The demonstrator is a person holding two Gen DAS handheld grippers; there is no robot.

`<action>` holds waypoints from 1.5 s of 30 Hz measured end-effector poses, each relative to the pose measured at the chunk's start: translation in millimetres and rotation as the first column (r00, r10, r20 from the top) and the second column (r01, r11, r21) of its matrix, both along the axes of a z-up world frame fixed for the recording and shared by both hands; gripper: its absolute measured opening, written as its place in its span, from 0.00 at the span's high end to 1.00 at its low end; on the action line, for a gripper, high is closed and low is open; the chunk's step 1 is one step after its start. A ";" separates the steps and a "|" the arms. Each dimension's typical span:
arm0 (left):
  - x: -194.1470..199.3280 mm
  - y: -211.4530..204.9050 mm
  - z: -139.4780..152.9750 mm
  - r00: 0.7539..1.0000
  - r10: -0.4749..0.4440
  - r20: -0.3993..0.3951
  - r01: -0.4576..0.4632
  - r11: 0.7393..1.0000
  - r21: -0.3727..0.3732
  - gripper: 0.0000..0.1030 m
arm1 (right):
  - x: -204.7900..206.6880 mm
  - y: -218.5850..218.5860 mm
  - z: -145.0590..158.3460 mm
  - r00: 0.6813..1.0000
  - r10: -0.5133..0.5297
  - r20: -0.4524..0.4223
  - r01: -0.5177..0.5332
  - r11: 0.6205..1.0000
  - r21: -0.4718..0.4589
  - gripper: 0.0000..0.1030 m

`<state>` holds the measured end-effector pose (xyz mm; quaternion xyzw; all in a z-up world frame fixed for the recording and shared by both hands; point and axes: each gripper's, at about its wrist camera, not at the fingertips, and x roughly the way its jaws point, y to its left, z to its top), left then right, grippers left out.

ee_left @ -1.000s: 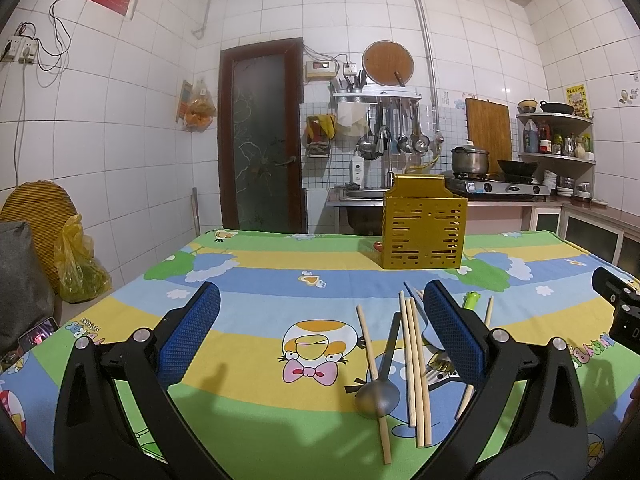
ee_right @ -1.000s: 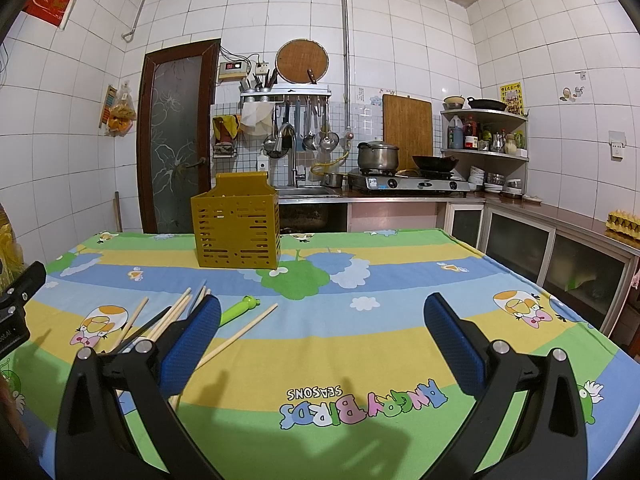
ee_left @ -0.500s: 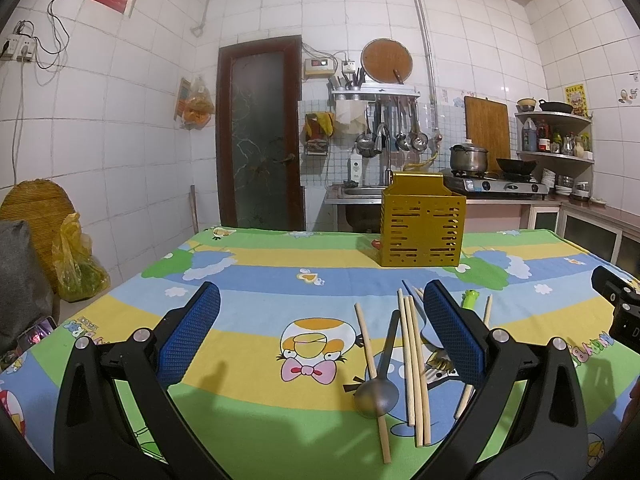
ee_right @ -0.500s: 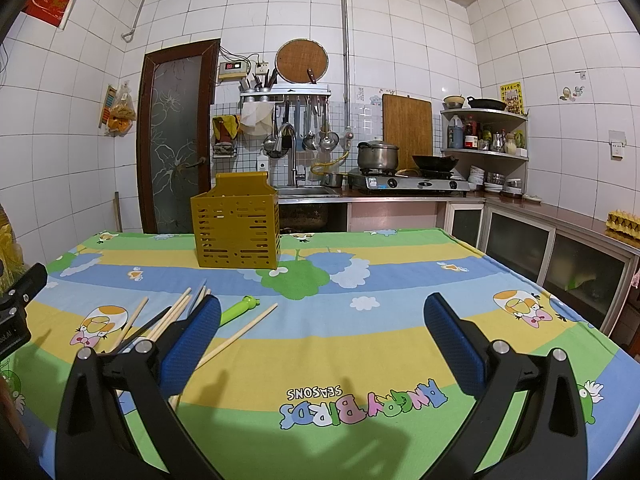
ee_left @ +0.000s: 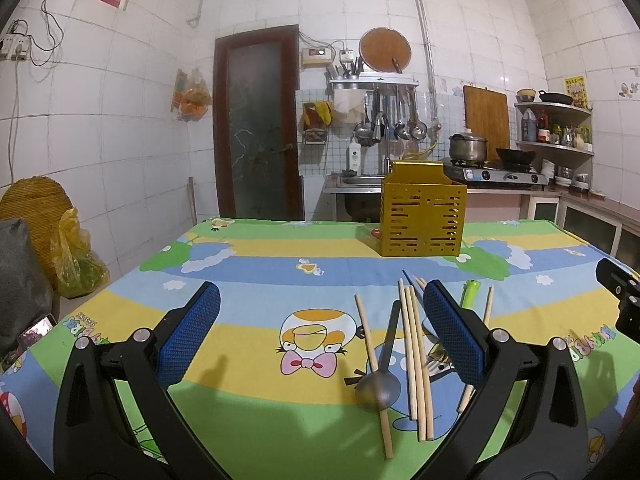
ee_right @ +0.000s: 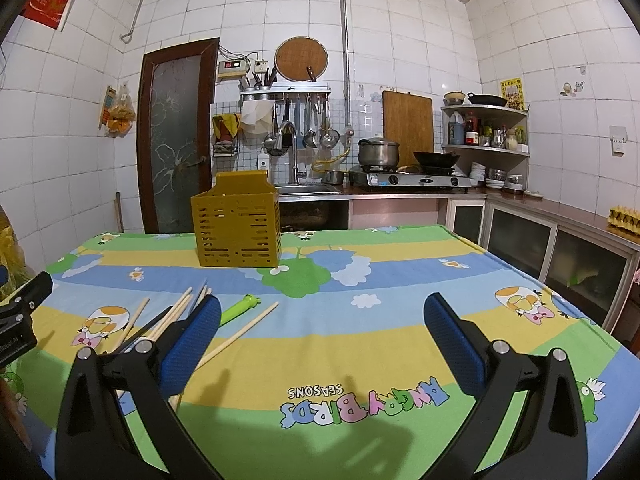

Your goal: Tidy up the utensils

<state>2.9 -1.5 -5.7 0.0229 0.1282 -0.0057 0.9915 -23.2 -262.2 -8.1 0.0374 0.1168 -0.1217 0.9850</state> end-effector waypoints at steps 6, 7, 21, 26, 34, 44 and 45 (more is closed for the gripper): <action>7.5 1.2 -0.6 0.998 -0.033 -0.045 0.033 0.999 0.004 0.05 | -0.5 -1.7 2.2 1.000 0.020 -0.001 -0.020 1.000 0.018 0.04; 8.1 2.3 -0.8 0.998 -0.036 -0.051 0.036 0.999 0.000 0.05 | -0.4 -2.2 2.2 1.000 0.027 -0.002 -0.027 0.999 0.022 0.04; 43.6 28.5 -0.9 0.988 -0.043 -0.148 0.045 0.999 0.013 0.05 | 12.4 0.3 1.4 0.996 0.001 -0.087 0.002 1.000 0.024 0.04; 65.1 45.8 3.3 0.976 -0.067 -0.205 0.058 0.997 -0.047 0.05 | 24.9 -2.9 -1.0 0.988 -0.015 -0.154 0.021 0.999 0.036 0.04; 99.8 59.2 8.7 0.960 -0.103 -0.261 0.084 0.993 -0.082 0.05 | 62.3 7.4 -3.0 0.953 -0.014 -0.304 0.031 0.998 0.052 0.04; 178.2 15.2 -8.6 0.875 -0.190 -0.445 0.158 0.981 -0.109 0.05 | 132.2 11.0 -14.0 0.896 -0.037 -0.442 0.081 0.994 0.079 0.04; 183.5 9.6 -13.6 0.865 -0.194 -0.462 0.161 0.981 -0.111 0.05 | 139.8 11.2 -16.5 0.891 -0.043 -0.452 0.089 0.993 0.082 0.04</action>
